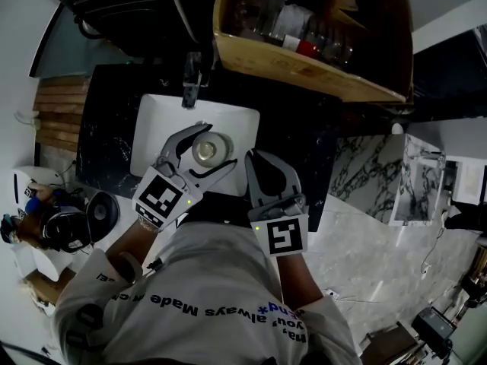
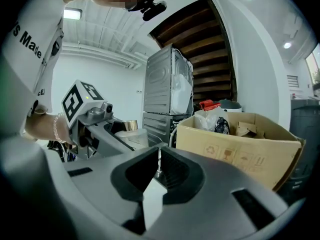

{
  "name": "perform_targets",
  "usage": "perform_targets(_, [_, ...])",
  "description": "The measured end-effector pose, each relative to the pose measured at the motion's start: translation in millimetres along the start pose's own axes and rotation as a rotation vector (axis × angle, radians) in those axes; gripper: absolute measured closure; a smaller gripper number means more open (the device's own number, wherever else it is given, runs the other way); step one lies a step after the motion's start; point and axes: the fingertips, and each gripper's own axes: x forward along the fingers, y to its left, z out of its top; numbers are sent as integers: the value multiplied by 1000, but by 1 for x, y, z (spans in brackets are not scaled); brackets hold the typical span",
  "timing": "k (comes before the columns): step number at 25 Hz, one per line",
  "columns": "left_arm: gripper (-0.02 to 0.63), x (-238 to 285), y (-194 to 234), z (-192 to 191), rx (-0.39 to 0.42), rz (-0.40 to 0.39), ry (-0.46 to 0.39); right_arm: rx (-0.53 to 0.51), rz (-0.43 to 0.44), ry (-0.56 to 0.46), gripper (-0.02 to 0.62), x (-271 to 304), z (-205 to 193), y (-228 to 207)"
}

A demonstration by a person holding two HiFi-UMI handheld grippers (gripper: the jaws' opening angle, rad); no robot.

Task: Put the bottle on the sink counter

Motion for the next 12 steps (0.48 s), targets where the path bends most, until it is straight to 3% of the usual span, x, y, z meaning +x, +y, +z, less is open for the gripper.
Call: perform_targets(12, [278, 88, 46, -39, -44, 34, 39, 36, -55, 48, 577, 53, -55, -48])
